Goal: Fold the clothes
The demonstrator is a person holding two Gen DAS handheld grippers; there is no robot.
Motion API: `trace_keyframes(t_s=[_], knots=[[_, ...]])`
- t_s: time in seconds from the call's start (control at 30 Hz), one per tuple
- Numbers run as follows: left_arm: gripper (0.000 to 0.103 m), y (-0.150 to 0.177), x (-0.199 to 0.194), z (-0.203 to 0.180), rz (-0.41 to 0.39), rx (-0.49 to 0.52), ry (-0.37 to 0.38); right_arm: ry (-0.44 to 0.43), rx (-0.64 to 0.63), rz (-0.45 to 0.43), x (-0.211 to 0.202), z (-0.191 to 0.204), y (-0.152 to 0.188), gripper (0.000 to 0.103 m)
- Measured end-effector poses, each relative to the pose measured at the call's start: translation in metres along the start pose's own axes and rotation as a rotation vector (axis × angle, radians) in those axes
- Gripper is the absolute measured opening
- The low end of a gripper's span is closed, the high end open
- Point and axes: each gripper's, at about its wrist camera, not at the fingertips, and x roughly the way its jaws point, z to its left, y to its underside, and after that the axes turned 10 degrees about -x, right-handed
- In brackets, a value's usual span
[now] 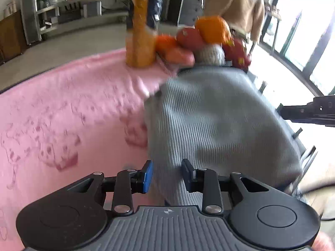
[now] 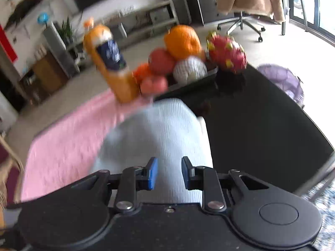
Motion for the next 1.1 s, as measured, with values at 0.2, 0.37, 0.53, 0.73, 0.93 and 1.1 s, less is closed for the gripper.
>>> trace_keyframes(t_s=[0.2, 0.37, 0.53, 0.73, 0.93, 1.1], knots=[[0.041, 0.011, 0.029, 0.004, 0.116, -0.071, -0.003, 0.116, -0.071, 0.103, 0.027, 0.012, 0.022, 0.027], [0.040, 0.008, -0.009, -0.003, 0.062, -0.028, -0.070, 0.081, -0.085, 0.048, -0.017, 0.029, 0.013, 0.034], [0.064, 0.000, -0.070, -0.009, -0.031, -0.026, -0.103, 0.031, -0.102, -0.023, -0.071, 0.047, 0.001, 0.075], [0.077, 0.006, -0.133, -0.014, -0.078, -0.022, -0.055, 0.039, -0.158, -0.017, -0.128, 0.078, -0.002, 0.089], [0.087, 0.022, -0.170, -0.020, -0.088, 0.007, -0.045, 0.064, -0.152, -0.007, -0.162, 0.090, 0.006, 0.103], [0.090, 0.034, -0.184, -0.018, -0.074, 0.009, -0.023, 0.120, -0.125, 0.021, -0.174, 0.091, 0.021, 0.103]])
